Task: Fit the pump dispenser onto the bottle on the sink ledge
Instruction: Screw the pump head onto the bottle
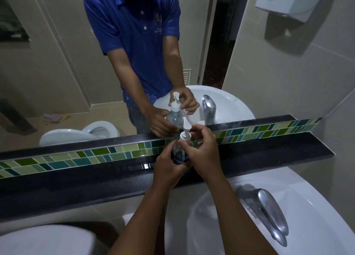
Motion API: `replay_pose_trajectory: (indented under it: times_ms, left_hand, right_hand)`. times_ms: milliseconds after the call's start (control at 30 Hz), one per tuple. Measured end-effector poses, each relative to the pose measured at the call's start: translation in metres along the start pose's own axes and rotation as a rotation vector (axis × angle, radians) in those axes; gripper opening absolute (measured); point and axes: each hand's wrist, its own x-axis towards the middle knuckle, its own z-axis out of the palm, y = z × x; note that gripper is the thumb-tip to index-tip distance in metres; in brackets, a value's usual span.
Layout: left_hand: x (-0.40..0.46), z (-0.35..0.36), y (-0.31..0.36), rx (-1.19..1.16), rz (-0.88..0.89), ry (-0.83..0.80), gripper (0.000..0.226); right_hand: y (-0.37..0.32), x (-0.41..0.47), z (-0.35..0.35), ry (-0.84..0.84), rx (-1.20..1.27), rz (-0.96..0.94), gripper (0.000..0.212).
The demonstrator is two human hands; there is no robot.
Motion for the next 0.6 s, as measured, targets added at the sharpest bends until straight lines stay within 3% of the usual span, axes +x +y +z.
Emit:
replay_pose_trajectory:
  times_ms: [167,333,467,600]
  left_hand:
    - [-0.0002,-0.0001,0.0008,-0.003,-0.006,0.008,0.077]
    - [0.0000,-0.0008,0.0010,0.003,-0.002,-0.004,0.074]
    - [-0.0003,-0.0007,0.0012,0.000,-0.006,-0.005,0.077]
    - [-0.0006,-0.0007,0.0017,0.002,0.005,-0.011,0.077]
  right_hand:
    - [0.0018,-0.0017,-0.0032,-0.099,0.071,0.037,0.052]
    - [0.0004,0.0003,-0.0032,-0.035,0.019,0.009,0.043]
    - [0.0013,-0.0010,-0.0029,-0.104,0.045,0.038,0.038]
    - [-0.0006,0.0004,-0.0021,-0.021,0.041,0.035,0.045]
